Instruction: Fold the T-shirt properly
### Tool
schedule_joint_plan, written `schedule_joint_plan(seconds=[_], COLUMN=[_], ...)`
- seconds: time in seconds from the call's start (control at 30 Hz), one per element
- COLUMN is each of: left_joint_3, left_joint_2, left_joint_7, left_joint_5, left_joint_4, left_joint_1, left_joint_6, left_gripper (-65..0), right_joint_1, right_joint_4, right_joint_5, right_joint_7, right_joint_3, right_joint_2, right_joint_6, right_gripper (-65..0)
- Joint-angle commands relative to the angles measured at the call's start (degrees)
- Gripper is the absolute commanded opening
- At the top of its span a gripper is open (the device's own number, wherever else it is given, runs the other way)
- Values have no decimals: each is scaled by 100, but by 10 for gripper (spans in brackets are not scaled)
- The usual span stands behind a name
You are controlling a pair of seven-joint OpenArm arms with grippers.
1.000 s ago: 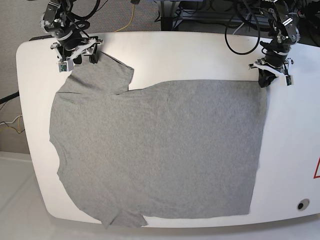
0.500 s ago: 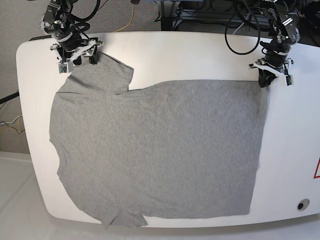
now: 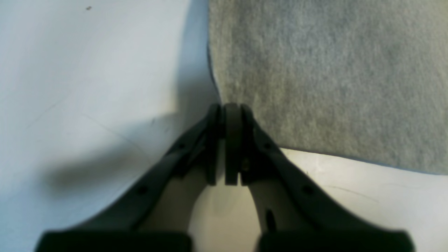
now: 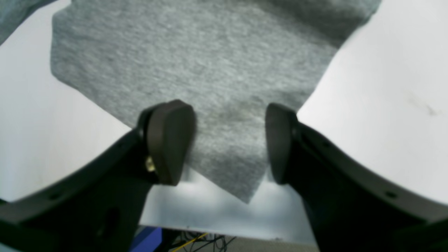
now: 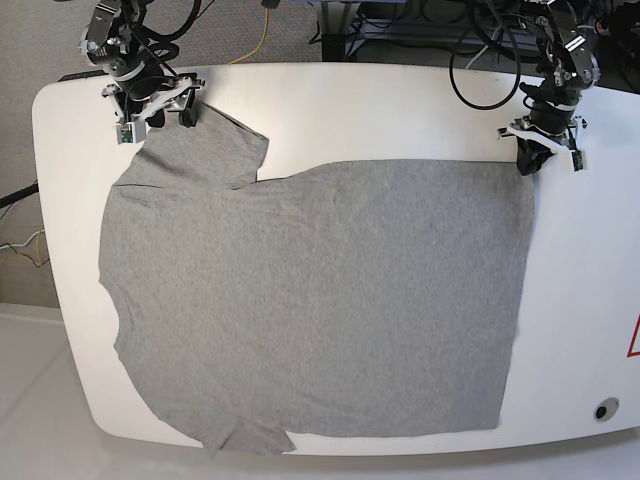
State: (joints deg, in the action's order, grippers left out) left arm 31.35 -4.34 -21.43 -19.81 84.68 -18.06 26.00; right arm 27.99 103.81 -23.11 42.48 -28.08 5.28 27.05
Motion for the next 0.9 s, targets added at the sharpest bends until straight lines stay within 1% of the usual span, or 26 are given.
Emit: schedule_joint_plan(seconds=[0.0, 0.2, 0.33, 0.53, 0.67, 0.87], left_joint_3=[-7, -9, -10, -16, -25, -21], left_joint_2=[-44, -45, -54, -57, -68, -69], left_joint_7=[-71, -83, -51, -49, -69, -56], left_joint_5=[6, 5, 13, 14, -1, -2], left_joint_4=[54, 51, 45, 47, 26, 26], left_joint_1=[-7, -7, -12, -11, -9, -8], left_joint_6=[-8, -7, -1, 1, -8, -10], left_gripper=[-650, -650, -650, -650, -650, -650], right_joint_1=[69, 119, 194, 195, 115, 69], right_joint_4=[122, 129, 123, 129, 83, 24], right_joint_5=[-118, -148, -56, -22, 113, 204], right_joint_7=[-59, -71, -112, -155, -163, -173], right_joint_3=[-34, -34, -60, -111, -166, -280], right_joint_2=[63, 88, 135, 266, 376, 367], right_joint_6=[31, 45, 32, 39, 9, -35], right_gripper=[-294, -295, -294, -294, -292, -293])
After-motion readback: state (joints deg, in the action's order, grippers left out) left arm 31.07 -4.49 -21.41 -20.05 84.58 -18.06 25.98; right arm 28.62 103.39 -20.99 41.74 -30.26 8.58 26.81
